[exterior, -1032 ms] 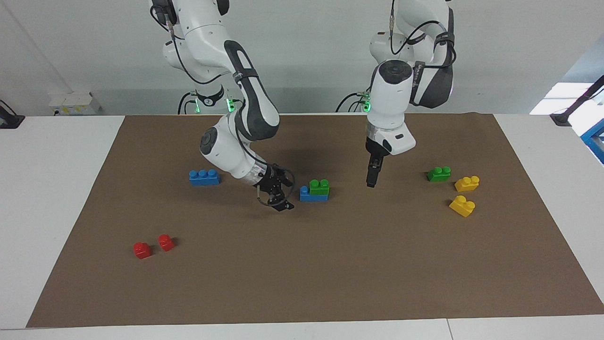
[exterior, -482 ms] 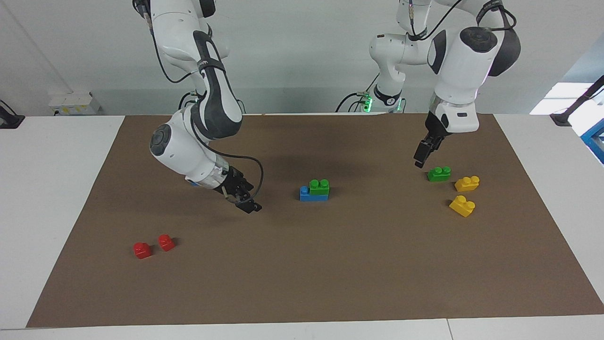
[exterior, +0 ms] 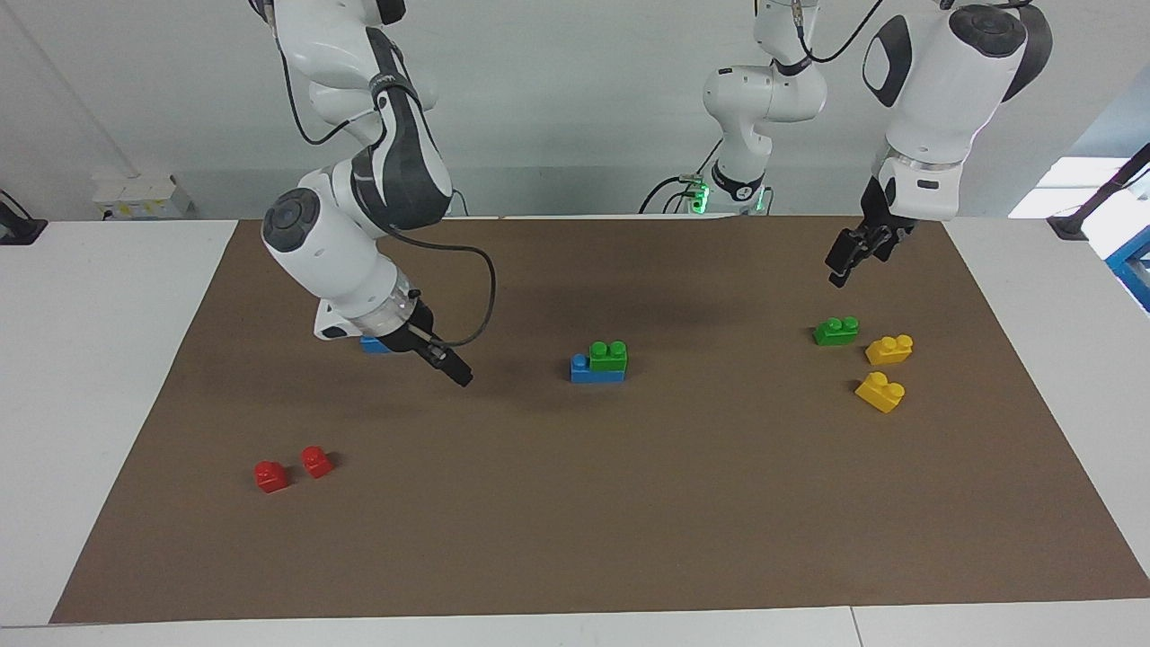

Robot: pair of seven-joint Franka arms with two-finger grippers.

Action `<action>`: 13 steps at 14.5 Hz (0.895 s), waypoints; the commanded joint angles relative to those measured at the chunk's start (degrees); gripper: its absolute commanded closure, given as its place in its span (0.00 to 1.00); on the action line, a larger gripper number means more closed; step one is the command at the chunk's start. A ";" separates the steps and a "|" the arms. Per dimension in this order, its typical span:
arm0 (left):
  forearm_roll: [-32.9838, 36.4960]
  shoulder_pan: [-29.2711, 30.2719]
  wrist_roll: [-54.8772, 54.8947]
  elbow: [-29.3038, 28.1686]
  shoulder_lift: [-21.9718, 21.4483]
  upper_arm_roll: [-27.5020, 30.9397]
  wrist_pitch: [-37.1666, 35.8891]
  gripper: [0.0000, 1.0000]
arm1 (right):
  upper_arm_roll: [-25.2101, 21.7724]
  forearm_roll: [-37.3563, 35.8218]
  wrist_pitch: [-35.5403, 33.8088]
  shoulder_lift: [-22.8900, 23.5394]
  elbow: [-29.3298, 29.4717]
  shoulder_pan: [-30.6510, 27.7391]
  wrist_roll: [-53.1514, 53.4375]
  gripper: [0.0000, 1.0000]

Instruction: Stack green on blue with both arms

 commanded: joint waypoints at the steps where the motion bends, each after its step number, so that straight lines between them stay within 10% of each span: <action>1: -0.88 1.18 5.85 0.61 -1.69 -0.30 -3.07 0.00 | 0.47 -7.39 -4.88 -2.87 2.40 -1.91 -7.81 0.08; 13: -3.42 3.21 14.30 7.64 -0.73 -0.03 -7.03 0.00 | 0.47 -20.61 -15.52 -14.21 2.58 -7.26 -30.94 0.06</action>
